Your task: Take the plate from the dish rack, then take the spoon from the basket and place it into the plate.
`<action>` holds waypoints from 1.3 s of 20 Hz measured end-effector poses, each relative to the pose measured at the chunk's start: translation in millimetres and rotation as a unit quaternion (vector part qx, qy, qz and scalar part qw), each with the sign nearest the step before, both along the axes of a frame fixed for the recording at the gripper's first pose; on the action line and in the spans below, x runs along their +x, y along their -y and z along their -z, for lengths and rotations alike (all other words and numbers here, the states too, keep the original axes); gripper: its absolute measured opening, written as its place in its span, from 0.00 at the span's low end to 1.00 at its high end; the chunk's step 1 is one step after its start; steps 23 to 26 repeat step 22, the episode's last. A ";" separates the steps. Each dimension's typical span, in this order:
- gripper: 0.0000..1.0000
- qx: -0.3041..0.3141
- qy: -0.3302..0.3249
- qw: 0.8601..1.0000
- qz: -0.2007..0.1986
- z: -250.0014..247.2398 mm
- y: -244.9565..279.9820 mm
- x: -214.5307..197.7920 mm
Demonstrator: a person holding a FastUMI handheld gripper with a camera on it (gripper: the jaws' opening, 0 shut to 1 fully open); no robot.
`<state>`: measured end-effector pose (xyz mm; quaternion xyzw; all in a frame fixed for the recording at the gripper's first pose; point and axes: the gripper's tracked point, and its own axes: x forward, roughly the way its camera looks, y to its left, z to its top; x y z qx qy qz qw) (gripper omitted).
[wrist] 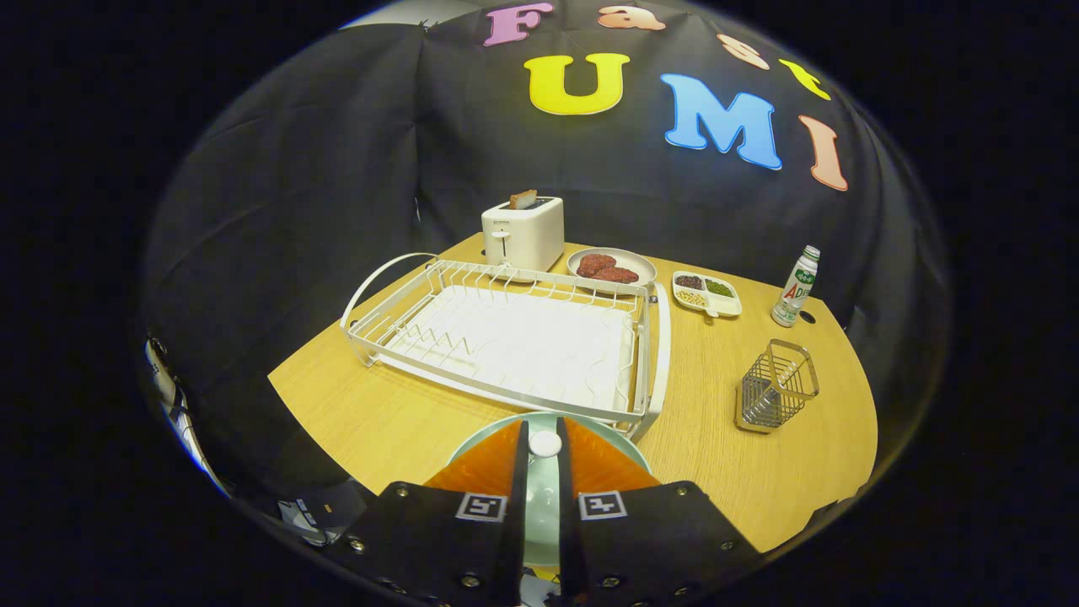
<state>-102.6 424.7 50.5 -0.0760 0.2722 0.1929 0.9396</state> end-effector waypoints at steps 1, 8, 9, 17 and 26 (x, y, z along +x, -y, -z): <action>0.39 -0.003 0.007 1.000 0.002 -5.2 4.5 1.4; 0.66 0.010 0.032 0.999 0.025 -30.2 20.7 18.2; 0.66 0.013 0.036 0.999 0.028 -33.2 22.6 20.4; 0.74 0.021 0.168 0.981 0.093 -145.1 74.0 43.7; 0.74 0.049 0.254 0.955 0.147 -236.4 119.9 62.2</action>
